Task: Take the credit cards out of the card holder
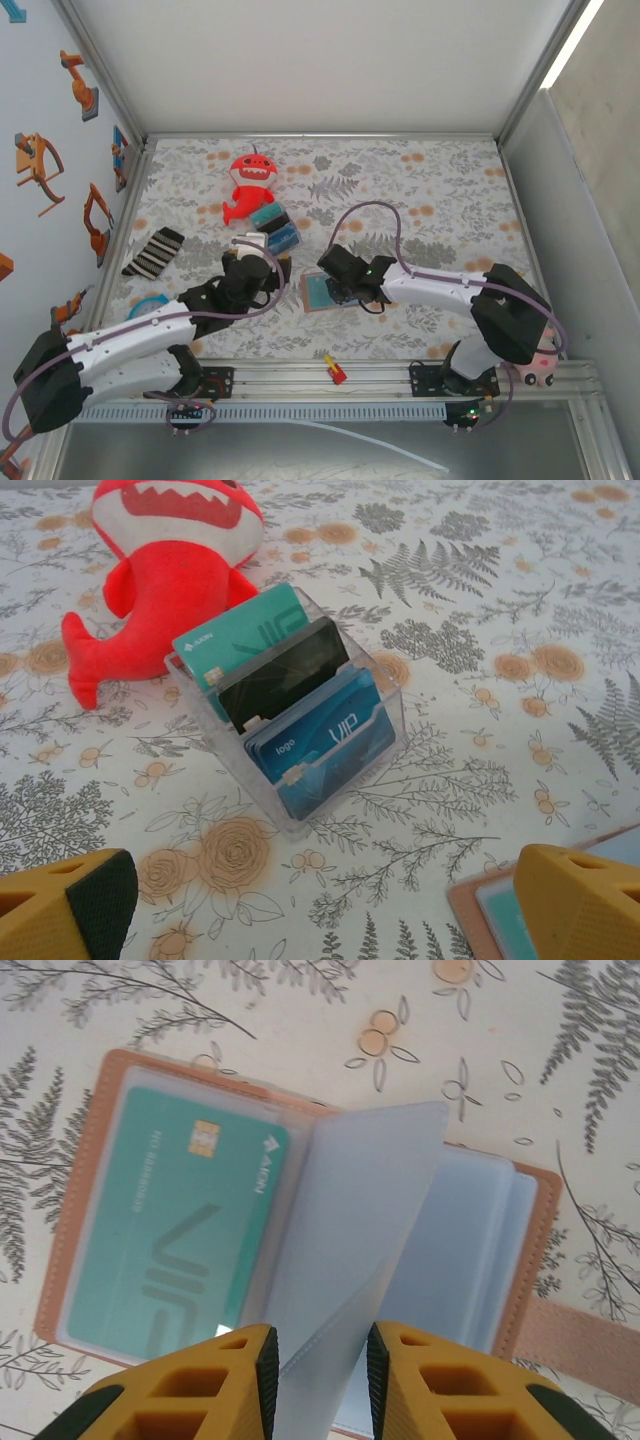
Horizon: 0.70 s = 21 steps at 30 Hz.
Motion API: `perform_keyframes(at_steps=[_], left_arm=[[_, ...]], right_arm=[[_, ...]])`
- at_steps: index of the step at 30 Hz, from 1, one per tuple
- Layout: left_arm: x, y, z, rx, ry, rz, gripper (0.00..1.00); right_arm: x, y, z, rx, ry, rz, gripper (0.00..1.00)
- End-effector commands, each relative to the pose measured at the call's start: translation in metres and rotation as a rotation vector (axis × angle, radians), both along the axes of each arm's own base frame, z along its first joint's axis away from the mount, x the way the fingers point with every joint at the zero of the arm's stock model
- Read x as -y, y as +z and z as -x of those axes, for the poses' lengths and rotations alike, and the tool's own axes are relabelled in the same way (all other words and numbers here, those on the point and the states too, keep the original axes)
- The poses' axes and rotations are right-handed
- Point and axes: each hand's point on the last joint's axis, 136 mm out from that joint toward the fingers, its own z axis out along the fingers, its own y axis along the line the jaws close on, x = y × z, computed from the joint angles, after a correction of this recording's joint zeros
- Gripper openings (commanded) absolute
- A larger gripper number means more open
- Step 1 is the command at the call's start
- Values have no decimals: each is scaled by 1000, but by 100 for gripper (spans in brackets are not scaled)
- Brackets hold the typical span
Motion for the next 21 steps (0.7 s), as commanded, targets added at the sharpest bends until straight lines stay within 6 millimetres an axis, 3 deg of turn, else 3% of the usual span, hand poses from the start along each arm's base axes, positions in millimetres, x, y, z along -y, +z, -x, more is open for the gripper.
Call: perform_keyframes(at_steps=[1, 10, 21], left_arm=[[15, 7, -5, 31, -5, -32, 97], [44, -32, 5, -94, -52, -119, 97], [45, -76, 28, -261, -134, -174, 97]], right_arm=[[15, 1, -2, 4, -62, 1, 30], [41, -11, -3, -52, -161, -54, 30], [55, 4, -6, -70, -239, -188, 28]])
